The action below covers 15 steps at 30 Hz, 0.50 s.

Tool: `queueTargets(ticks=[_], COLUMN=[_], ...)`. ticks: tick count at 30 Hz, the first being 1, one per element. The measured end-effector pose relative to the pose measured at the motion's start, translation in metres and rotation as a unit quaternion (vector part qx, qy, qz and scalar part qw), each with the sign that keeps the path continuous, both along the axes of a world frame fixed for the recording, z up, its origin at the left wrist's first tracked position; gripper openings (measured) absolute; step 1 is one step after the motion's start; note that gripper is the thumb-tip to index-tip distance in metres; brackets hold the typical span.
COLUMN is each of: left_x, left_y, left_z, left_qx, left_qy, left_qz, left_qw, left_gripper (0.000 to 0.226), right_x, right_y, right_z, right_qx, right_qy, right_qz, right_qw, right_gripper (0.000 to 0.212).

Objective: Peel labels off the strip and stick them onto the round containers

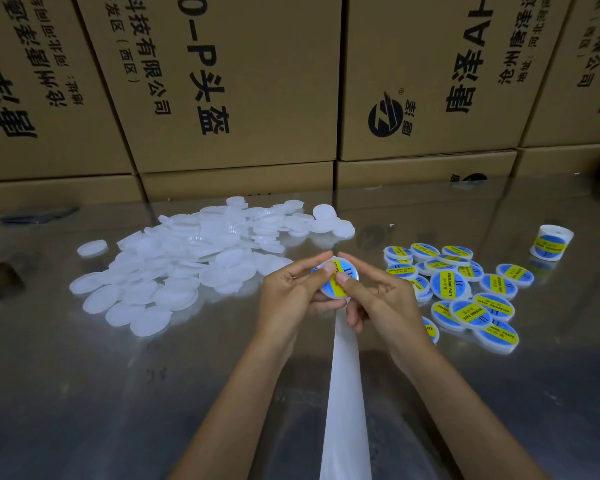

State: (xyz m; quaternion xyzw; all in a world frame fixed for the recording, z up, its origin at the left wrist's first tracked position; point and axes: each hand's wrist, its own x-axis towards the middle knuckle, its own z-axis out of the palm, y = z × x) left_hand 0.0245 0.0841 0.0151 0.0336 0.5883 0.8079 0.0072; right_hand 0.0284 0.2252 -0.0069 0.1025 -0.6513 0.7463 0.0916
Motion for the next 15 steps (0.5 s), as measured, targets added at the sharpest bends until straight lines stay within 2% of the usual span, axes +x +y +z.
queueTargets(ticks=[3, 9, 15], left_x=[-0.0005, -0.0024, -0.0054], left_y=[-0.0015, 0.0015, -0.0035], left_z=[-0.0004, -0.0041, -0.0068], left_qx=[-0.008, -0.043, -0.084], left_qy=[0.011, 0.037, 0.053], left_qz=[-0.027, -0.107, -0.098], left_qw=[1.0, 0.993, 0.99], left_gripper=[0.024, 0.048, 0.055], right_x=[0.0006, -0.0044, -0.0084], right_y=[0.0003, 0.0052, 0.0029], right_z=[-0.0001, -0.0014, -0.0041], right_qx=[-0.015, -0.022, -0.039], right_qy=[0.014, -0.009, -0.068], right_qz=[-0.012, -0.077, -0.043], right_qw=[1.0, 0.997, 0.996], right_gripper=[0.025, 0.021, 0.025])
